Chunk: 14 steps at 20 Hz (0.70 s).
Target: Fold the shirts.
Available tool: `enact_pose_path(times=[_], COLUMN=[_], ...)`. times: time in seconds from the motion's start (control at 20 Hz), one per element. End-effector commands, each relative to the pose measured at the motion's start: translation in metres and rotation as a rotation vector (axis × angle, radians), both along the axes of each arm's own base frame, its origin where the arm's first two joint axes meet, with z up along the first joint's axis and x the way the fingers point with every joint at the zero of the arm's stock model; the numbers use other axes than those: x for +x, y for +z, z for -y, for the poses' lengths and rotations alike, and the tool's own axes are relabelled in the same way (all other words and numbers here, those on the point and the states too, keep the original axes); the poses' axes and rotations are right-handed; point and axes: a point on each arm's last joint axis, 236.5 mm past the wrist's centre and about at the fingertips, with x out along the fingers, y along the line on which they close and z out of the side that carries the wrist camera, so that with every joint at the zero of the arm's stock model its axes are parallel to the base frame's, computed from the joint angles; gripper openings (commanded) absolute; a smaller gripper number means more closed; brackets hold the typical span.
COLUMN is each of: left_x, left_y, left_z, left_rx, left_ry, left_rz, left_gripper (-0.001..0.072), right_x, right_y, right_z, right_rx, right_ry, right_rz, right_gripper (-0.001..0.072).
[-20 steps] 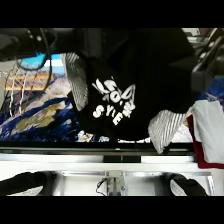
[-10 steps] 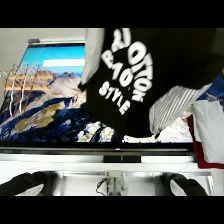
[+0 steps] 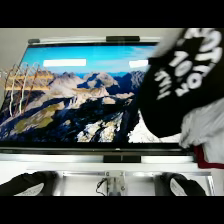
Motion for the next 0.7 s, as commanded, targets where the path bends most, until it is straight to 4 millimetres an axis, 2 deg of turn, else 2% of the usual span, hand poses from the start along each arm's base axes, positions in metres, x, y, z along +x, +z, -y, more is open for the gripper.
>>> enact_pose_path(times=[0.0, 0.2, 0.45, 0.65], left_x=[0.008, 0.015, 0.016, 0.016], left_y=[-0.007, -0.011, -0.011, -0.011], left_z=[0.001, -0.005, -0.005, -0.005], left_rx=[0.008, 0.035, 0.036, 0.036], left_ry=[0.007, 0.039, 0.041, 0.041], left_rz=[-0.013, -0.005, -0.005, -0.005], left_gripper=[0.0541, 0.054, 0.054, 0.054], right_x=[-0.028, -0.042, -0.048, -0.053], right_y=[-0.009, -0.03, -0.052, -0.058], right_z=[0.054, 0.091, 0.139, 0.185], right_rx=[0.063, 0.184, 0.324, 0.398], right_ry=[-0.223, -0.331, -0.442, -0.523], right_rz=[-0.019, -0.048, -0.04, 0.031], right_gripper=[0.0054, 0.0054, 0.0054, 0.0055])
